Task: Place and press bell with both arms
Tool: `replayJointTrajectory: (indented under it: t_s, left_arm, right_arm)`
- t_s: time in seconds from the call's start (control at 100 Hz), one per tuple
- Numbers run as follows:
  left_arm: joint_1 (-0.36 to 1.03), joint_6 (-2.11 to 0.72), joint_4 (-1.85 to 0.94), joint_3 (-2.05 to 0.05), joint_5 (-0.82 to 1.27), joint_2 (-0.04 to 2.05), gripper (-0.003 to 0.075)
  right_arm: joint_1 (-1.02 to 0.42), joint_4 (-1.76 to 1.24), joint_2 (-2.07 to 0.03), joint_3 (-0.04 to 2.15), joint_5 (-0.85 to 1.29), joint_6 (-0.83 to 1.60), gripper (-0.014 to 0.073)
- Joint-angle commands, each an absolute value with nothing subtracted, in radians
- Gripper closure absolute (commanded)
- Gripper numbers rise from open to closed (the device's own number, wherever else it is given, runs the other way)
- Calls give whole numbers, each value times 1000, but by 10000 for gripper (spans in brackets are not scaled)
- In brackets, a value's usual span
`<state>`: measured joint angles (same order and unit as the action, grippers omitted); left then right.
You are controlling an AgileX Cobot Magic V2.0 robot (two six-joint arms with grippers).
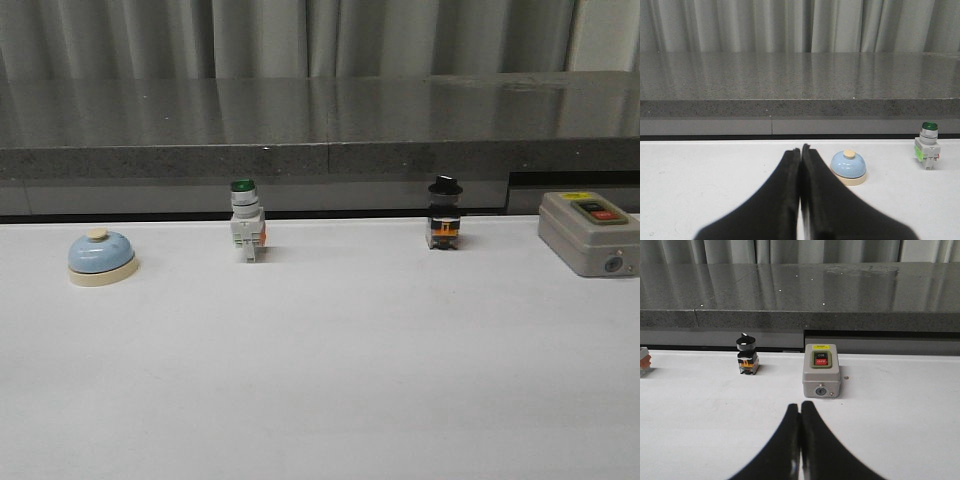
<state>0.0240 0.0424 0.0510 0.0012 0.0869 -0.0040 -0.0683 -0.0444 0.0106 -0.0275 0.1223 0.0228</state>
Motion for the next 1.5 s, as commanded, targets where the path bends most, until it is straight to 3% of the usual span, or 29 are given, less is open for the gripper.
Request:
replayJointTrajectory:
  t_s: [0.0,0.39,0.64,1.12,1.49]
  left_arm:
    - [22,51,51,42,0,-34,739]
    - [22,51,44,38,-8,-34,740]
    - [22,51,0,-95,40,9,740]
    - [22,51,0,-695,494,571,740]
    - [22,51,0,-845,574,901,739]
  right_arm:
    - [-59,-35,29,-13,40,27,654]
    - [-59,-35,29,-13,40,27,654]
    - [-59,-35,29,-13,40,27,654]
    - [-59,-35,29,-13,40,27,654]
    - [-59,-35,29,-13,40,27,654]
